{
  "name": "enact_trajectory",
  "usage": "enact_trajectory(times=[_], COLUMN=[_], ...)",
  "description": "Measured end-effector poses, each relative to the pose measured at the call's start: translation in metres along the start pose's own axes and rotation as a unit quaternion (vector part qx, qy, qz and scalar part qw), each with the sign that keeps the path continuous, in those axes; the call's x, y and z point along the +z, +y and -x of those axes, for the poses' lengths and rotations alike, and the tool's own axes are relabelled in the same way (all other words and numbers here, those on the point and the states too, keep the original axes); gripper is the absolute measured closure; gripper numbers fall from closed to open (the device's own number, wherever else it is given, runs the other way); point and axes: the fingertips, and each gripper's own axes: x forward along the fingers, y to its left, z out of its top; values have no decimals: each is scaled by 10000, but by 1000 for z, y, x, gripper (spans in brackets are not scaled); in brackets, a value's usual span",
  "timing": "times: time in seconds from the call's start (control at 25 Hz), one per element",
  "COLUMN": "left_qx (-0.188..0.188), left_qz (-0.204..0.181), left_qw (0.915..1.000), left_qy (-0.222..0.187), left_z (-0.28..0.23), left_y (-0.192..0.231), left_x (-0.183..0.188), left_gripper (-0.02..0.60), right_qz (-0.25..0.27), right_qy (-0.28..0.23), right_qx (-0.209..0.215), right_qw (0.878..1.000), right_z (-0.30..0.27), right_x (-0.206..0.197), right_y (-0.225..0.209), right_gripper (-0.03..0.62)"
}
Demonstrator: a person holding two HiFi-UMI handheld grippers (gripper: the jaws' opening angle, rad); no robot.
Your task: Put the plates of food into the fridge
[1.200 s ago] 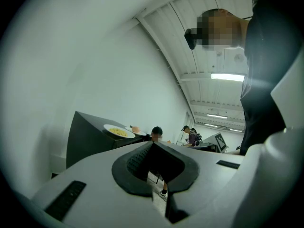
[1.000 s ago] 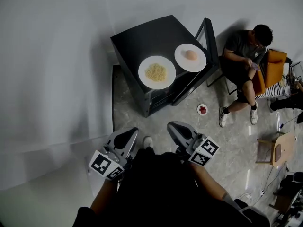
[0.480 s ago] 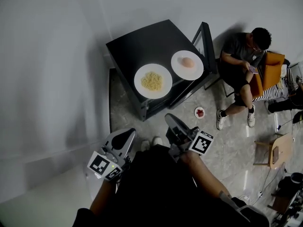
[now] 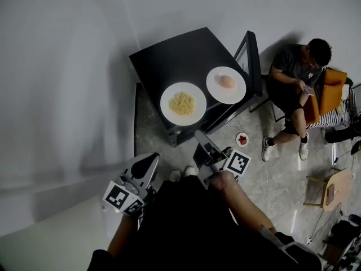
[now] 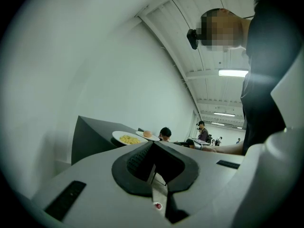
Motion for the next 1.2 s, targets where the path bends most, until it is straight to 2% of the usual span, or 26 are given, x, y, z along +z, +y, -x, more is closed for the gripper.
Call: enact_trajectory(times=[0.24,0.52,0.76,0.8,0.84,0.88,1.2], left_qx=[86,148,187,172,187,228,180], left_qz=[-32,-3,20,40,30,-5,-61], left_qw=[10000,9999,9998,9997,9997,9997,9998], left_qy=[-32,24,-93,-165,-173,-114,-62], left_z=[-7,-13,-16,-17,-18,-17,-19], left_y=[9,13,13,12,13,15,6], left_x=[4,4,9,12,12,9,6], left_gripper=[557,557,557,557,557,557,557], right_qz=[-474,-819,-1156,-1204,-1229,-1224,-1264], right_qy=[-162,-201,-248,-237,-226,-211,-105], right_qx=[22,-76,-122,-143,-162,-191,-200], right_qw=[9987,9964,9929,9923,9920,9921,9917], right_z=[-13,-25,-34,-35,-35,-36,-24], right_x=[10,15,18,18,19,19,19], right_y=[-10,-24,-29,-29,-29,-30,-22], right_gripper=[484,454,458,478,526,536,545])
